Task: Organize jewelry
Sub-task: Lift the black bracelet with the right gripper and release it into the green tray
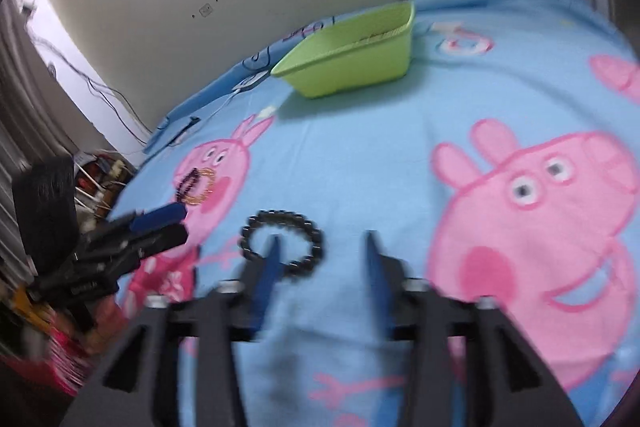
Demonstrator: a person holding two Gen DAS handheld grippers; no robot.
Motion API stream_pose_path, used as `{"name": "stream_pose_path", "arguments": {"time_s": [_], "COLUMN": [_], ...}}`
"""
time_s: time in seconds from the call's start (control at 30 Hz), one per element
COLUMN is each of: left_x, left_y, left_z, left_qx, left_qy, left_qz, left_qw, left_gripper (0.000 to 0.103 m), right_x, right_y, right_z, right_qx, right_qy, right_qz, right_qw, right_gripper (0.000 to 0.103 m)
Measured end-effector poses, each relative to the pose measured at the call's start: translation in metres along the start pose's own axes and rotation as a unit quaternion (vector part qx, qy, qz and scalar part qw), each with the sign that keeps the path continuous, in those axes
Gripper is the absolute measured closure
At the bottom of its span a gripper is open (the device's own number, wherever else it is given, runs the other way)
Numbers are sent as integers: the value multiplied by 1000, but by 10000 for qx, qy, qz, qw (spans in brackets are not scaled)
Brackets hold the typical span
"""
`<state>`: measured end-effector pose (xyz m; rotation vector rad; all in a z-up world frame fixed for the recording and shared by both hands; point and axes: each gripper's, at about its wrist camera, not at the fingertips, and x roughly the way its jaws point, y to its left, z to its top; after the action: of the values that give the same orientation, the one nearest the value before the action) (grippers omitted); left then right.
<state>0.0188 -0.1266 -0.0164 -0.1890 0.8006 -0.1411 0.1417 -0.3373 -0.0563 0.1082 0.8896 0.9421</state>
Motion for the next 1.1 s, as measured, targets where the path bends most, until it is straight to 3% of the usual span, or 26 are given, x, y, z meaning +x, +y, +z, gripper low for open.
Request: {"name": "stream_pose_path", "arguments": {"time_s": [0.07, 0.23, 0.4, 0.5, 0.57, 0.67, 0.8, 0.93, 1.1], "left_x": [13, 43, 47, 47, 48, 48, 43, 31, 45], "left_y": [-12, -26, -18, -19, -20, -23, -17, -3, 14], "left_z": [9, 15, 7, 7, 7, 11, 41, 100, 162], "left_qx": [147, 326, 254, 239, 282, 384, 403, 311, 219], "left_qy": [81, 474, 646, 661, 639, 647, 425, -102, -415], "left_qz": [-64, 271, 349, 333, 279, 228, 245, 337, 507], "left_qw": [9998, 9980, 9970, 9970, 9972, 9969, 9980, 9989, 9976], "left_gripper": [55, 55, 66, 85, 94, 94, 94, 94, 94], "right_x": [-6, 1, 19, 39, 43, 43, 33, 26, 47], "right_y": [3, 13, 22, 28, 30, 30, 28, 31, 22], "right_z": [-2, -1, 5, 6, 5, 9, 38, 86, 147], "right_qx": [-327, -929, -1229, -1451, -1503, -1438, -1236, -1207, -940], "right_qy": [-115, 36, 234, 453, 443, 376, 8, -462, -785], "right_qz": [-230, -494, -402, -441, -347, -252, -72, 8, 95], "right_qw": [9991, 9944, 9913, 9874, 9870, 9886, 9923, 9916, 9924], "right_gripper": [67, 71, 88, 102, 103, 103, 103, 103, 103]}}
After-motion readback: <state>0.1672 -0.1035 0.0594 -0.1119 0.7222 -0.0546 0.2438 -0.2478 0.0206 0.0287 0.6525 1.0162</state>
